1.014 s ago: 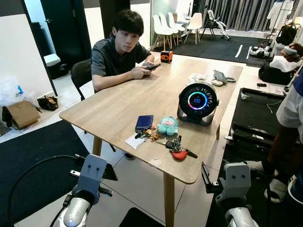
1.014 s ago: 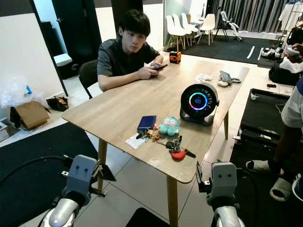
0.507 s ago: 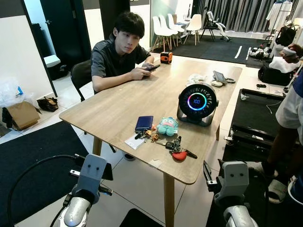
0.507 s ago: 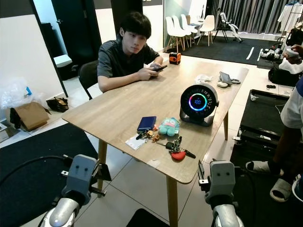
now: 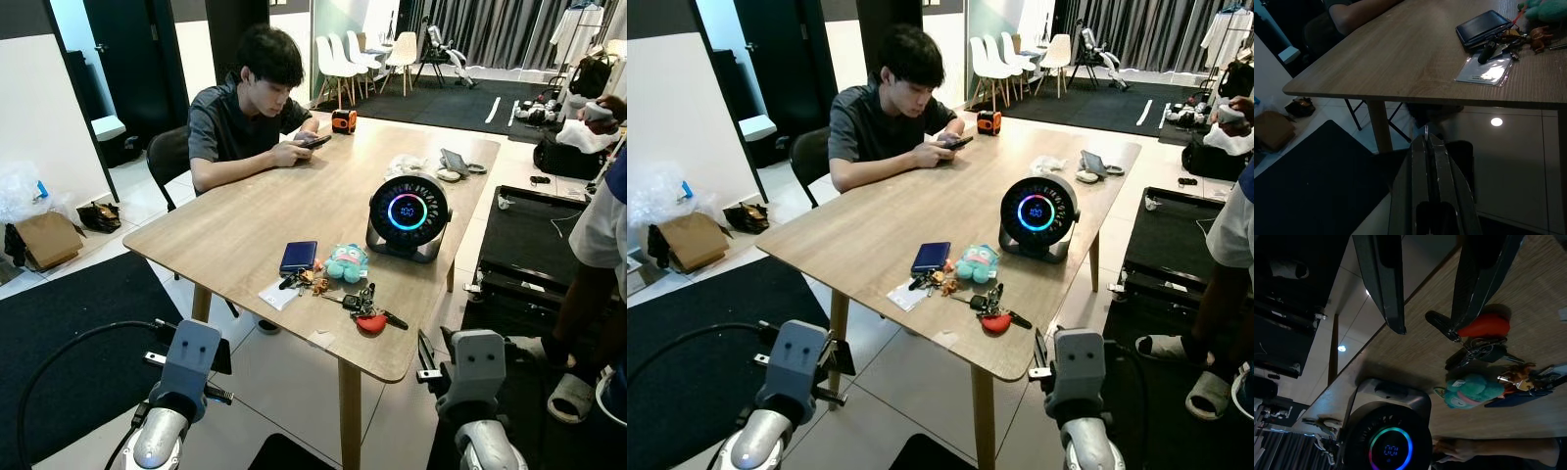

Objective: Hang keys on a hook

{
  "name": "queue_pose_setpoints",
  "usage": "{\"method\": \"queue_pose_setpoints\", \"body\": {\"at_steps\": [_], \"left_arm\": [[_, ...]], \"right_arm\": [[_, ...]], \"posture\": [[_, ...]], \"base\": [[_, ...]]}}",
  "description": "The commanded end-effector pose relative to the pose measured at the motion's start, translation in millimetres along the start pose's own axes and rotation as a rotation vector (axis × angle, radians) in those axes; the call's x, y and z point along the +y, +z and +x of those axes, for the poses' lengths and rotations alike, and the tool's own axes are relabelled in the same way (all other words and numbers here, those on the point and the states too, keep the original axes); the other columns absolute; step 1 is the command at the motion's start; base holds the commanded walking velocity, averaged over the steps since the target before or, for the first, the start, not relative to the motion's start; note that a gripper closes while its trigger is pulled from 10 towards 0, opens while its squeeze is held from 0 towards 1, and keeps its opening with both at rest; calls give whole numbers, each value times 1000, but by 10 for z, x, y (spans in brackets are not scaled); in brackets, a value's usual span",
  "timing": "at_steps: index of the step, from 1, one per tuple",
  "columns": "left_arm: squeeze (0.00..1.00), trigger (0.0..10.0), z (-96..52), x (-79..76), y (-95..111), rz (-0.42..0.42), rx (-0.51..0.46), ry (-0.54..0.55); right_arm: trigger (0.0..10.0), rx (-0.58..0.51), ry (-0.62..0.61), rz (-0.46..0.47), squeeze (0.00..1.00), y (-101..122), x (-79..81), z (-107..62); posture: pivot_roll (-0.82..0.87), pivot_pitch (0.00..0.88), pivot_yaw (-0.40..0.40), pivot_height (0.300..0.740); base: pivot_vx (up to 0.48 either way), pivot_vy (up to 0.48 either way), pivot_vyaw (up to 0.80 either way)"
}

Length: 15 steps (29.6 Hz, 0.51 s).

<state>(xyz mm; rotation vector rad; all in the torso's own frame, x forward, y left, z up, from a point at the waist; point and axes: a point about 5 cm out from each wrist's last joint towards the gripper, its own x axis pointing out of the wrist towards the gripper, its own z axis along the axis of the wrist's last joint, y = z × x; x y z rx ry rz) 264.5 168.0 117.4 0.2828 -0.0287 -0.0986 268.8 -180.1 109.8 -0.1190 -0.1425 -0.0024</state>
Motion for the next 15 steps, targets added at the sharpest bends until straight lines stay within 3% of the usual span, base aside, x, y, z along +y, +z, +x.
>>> {"method": "queue_pose_setpoints", "body": {"at_steps": [1, 7, 8, 12, 13, 14, 15], "left_arm": [[0, 10000, 9, -2, -5, 16, -2, -2], [0, 10000, 12, -6, -6, 17, -2, -2], [0, 10000, 12, -4, -7, 18, -2, -2], [0, 10000, 10, 3, -8, 20, -2, 2], [0, 10000, 9, 7, -9, 21, -2, 3], [0, 10000, 9, 10, -8, 22, -3, 4], [0, 10000, 9, 12, -7, 23, -4, 5]], "right_arm": [[10000, 27, 12, 4, 0, -53, 37, 0], [10000, 28, 29, 24, 0, -61, 68, 14], [10000, 27, 35, 28, 1000, -62, 76, 18], [10000, 25, 23, 15, 1000, -59, 70, 28], [10000, 25, 17, 7, 635, -60, 66, 35], [10000, 23, 22, 13, 98, -58, 69, 38], [10000, 23, 22, 11, 1000, -57, 69, 37]], "posture": [[6, 43, 38, 740], [11, 39, 35, 740], [12, 38, 35, 740], [15, 37, 36, 740], [17, 38, 36, 740], [17, 38, 36, 740], [17, 38, 37, 740]], "base": [[0, 0, 0], [0, 0, 0], [0, 0, 0], [0, 0, 0], [0, 0, 0], [0, 0, 0], [0, 0, 0]]}}
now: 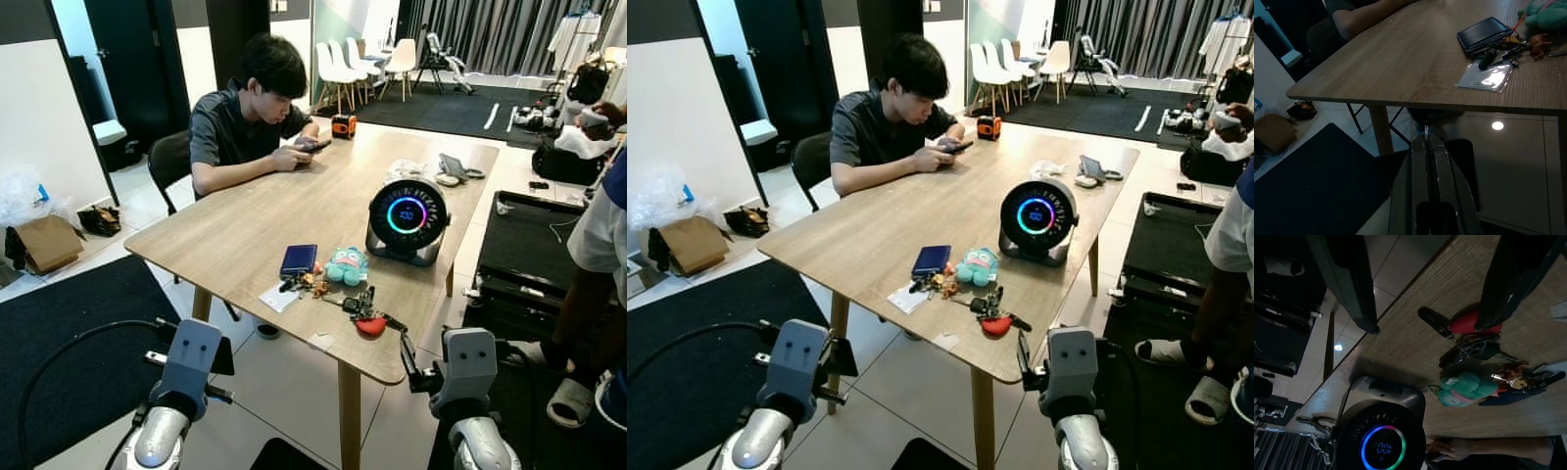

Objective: Hang keys on a hook

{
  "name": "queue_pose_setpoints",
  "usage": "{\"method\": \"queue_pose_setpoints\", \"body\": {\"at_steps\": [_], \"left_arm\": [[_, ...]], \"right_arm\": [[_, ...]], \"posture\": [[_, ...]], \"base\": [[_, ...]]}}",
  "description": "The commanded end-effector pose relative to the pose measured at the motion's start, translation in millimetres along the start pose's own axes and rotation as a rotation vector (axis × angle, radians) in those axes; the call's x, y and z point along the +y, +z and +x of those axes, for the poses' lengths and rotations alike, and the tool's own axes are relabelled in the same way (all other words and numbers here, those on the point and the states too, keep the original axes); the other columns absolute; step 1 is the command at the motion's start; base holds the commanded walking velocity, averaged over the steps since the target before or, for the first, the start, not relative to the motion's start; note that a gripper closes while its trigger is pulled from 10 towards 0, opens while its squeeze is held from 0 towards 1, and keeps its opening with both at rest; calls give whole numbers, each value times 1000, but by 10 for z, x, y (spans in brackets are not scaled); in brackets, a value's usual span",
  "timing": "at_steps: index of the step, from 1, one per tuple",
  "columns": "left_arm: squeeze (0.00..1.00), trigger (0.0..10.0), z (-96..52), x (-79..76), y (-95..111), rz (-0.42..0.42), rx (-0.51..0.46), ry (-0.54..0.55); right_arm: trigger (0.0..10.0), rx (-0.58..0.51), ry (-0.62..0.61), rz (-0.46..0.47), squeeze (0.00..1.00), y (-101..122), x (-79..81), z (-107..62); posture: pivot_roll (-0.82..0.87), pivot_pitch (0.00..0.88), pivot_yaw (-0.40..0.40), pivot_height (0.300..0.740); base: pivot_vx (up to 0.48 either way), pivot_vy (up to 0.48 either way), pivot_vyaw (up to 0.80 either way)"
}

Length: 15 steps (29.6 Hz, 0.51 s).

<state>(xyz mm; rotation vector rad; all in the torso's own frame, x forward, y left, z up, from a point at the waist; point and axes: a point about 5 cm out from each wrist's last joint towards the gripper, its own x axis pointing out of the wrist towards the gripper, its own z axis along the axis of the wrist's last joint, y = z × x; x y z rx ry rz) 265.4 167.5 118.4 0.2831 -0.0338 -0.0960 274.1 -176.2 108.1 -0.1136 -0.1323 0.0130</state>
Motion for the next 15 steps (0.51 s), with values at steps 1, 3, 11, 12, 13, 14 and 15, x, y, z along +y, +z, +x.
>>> {"method": "queue_pose_setpoints", "body": {"at_steps": [1, 3, 11, 12, 13, 14, 15], "left_arm": [[0, 10000, 1, 14, -16, 23, 0, 2], [0, 10000, 3, 14, -14, 23, -1, 3], [0, 10000, 12, 3, -6, 23, -4, 0], [0, 10000, 12, 3, -6, 23, -4, 0], [0, 10000, 14, 2, -4, 24, -4, 0], [0, 10000, 14, 2, -4, 24, -4, 0], [0, 10000, 14, 2, -4, 24, -4, 0]], "right_arm": [[10000, 13, 4, -3, 922, -37, 26, -13], [10000, 13, -2, -12, 0, -37, 21, -14], [10000, 13, 1, -6, 0, -42, 26, -15], [10000, 13, 1, -6, 0, -42, 26, -15], [3804, 10, 1, -4, 0, -41, 27, -18], [3804, 10, 1, -4, 0, -41, 27, -18], [3804, 10, 1, -4, 0, -41, 27, -18]], "posture": [[16, 38, 37, 740], [15, 40, 37, 740], [14, 41, 39, 740], [14, 41, 39, 740], [14, 41, 39, 740], [14, 41, 39, 740], [14, 41, 39, 740]], "base": [[0, 0, 0], [0, 0, 0], [0, 0, 0], [0, 0, 0], [0, 0, 0], [0, 0, 0], [0, 0, 0]]}}
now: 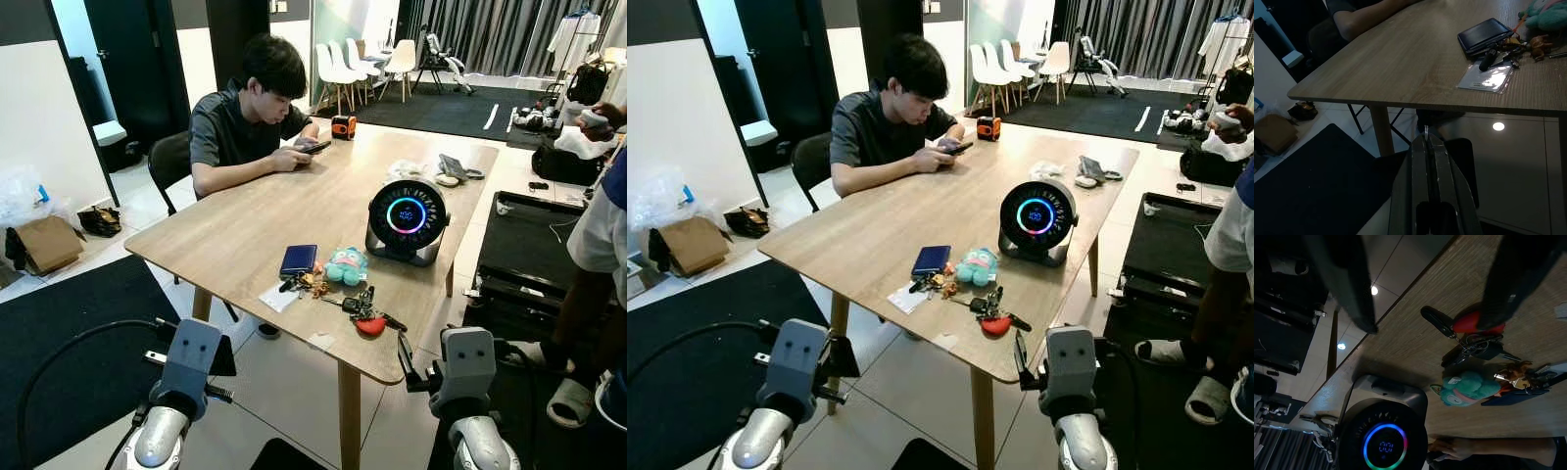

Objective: Hang keys on a hook

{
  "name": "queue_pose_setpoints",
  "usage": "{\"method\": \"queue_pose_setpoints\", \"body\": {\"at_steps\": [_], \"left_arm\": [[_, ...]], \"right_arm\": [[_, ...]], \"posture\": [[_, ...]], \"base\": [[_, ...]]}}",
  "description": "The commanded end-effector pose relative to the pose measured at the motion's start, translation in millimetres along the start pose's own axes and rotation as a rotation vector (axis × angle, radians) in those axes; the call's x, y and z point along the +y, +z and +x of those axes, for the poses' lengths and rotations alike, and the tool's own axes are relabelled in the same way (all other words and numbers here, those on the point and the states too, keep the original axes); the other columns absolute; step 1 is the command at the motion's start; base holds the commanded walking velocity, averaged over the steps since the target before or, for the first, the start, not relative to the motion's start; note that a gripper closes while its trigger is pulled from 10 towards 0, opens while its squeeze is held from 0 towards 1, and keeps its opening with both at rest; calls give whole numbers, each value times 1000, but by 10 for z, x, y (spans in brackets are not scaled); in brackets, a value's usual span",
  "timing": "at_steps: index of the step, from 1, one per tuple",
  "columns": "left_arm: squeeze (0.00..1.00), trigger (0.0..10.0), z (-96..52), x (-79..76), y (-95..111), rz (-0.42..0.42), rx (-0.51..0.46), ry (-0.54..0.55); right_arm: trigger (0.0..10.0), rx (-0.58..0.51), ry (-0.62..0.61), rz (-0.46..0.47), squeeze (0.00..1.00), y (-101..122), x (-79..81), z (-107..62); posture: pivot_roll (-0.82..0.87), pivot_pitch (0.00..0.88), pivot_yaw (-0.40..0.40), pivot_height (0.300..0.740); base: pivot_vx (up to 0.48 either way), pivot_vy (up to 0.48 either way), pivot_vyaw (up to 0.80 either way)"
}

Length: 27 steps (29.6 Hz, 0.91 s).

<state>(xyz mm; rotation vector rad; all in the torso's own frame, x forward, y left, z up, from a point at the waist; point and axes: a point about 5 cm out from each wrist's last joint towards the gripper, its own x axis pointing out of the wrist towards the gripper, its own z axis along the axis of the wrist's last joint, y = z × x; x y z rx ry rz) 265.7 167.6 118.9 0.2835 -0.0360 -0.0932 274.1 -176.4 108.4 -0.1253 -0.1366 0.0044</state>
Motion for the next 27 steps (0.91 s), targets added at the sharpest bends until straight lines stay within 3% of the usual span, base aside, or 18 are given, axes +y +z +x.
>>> {"method": "queue_pose_setpoints", "body": {"at_steps": [1, 2, 3, 4, 27], "left_arm": [[0, 10000, 11, 1, -8, 24, -2, -3], [0, 10000, 11, 1, -8, 24, -2, -3], [0, 10000, 12, 3, -7, 24, -2, -3], [0, 10000, 13, 5, -7, 25, -2, -2], [0, 10000, -5, 7, -12, 10, 7, 2]], "right_arm": [[0, 13, 9, 9, 0, -44, 30, -21], [0, 13, 9, 9, 0, -44, 30, -21], [8980, 14, 9, 7, 0, -46, 33, -22], [10000, 16, 9, 6, 0, -48, 35, -20], [10000, 29, 9, 11, 0, -73, 52, -21]], "posture": [[15, 42, 40, 740], [15, 42, 40, 740], [16, 42, 40, 740], [18, 42, 40, 740], [21, 48, 41, 740]], "base": [[0, 0, 0], [0, 0, 0], [0, 0, 0], [0, 0, 0], [0, 0, 0]]}}
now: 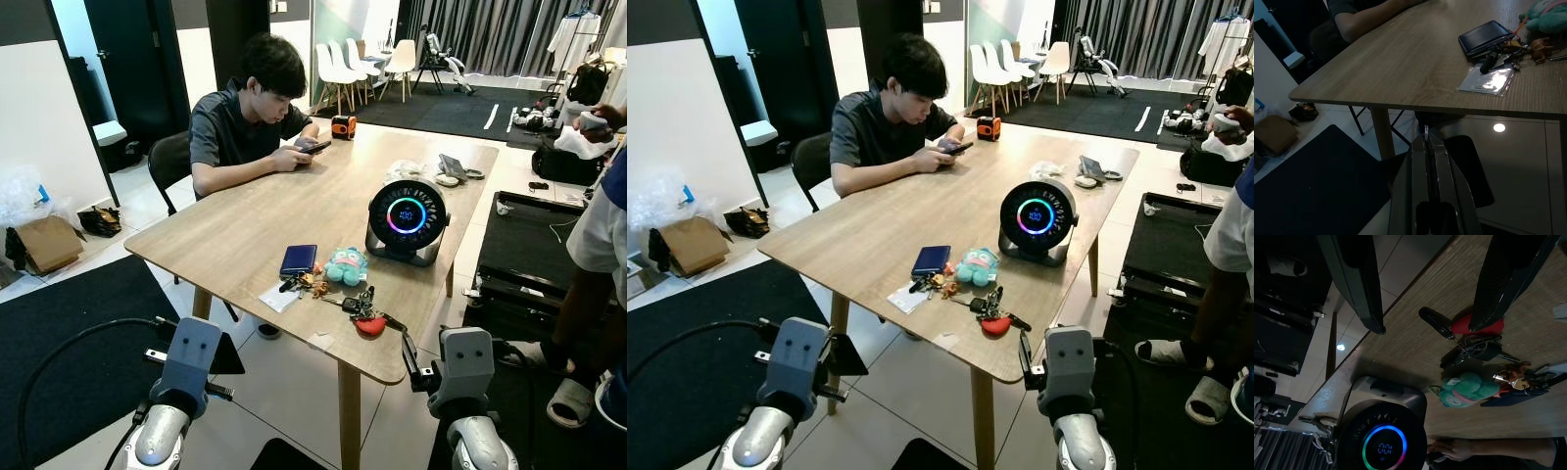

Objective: Hang keys on a hook

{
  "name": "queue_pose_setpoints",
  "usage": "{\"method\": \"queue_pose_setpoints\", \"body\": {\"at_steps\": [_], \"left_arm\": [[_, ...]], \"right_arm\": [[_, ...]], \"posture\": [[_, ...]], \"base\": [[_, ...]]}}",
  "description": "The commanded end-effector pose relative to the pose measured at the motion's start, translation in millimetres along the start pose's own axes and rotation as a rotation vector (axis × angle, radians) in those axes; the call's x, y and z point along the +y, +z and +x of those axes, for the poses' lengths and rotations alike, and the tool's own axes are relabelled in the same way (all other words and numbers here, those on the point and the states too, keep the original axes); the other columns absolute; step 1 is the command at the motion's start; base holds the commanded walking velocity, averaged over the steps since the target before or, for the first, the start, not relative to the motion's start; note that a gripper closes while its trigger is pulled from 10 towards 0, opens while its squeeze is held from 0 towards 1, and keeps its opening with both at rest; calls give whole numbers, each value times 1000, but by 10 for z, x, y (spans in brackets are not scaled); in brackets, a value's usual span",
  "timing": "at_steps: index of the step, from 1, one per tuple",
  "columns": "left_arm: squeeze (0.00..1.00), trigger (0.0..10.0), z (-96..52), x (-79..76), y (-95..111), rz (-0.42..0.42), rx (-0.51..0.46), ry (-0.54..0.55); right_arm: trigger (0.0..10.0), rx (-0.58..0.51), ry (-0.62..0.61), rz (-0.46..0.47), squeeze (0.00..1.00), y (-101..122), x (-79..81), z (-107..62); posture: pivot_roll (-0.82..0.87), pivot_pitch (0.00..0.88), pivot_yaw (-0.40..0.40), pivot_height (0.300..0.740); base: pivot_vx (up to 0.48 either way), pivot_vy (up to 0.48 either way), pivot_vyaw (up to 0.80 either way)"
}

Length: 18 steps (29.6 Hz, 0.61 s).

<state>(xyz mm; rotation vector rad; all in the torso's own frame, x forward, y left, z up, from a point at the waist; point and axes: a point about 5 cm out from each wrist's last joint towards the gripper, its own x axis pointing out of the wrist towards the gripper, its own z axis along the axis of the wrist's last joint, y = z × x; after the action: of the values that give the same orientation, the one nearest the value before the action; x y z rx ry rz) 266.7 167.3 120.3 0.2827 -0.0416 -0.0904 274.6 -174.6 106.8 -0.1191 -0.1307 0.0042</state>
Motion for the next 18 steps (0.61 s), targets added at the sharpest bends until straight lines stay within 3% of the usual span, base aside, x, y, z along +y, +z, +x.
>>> {"method": "queue_pose_setpoints", "body": {"at_steps": [1, 14, 18], "left_arm": [[0, 10000, -22, 8, -30, 14, 14, -2], [0, 10000, -43, 19, -39, 23, 17, 8], [0, 10000, -47, 20, -49, 18, 24, 13]], "right_arm": [[10000, 24, 10, 6, 0, -63, 35, -28], [10000, 25, 18, 11, 0, -70, 53, -26], [10000, 28, 28, 11, 0, -72, 67, -21]], "posture": [[24, 49, 40, 740], [30, 51, 35, 740], [32, 52, 32, 740]], "base": [[0, 0, 0], [0, 0, 0], [0, 409, 0]]}}
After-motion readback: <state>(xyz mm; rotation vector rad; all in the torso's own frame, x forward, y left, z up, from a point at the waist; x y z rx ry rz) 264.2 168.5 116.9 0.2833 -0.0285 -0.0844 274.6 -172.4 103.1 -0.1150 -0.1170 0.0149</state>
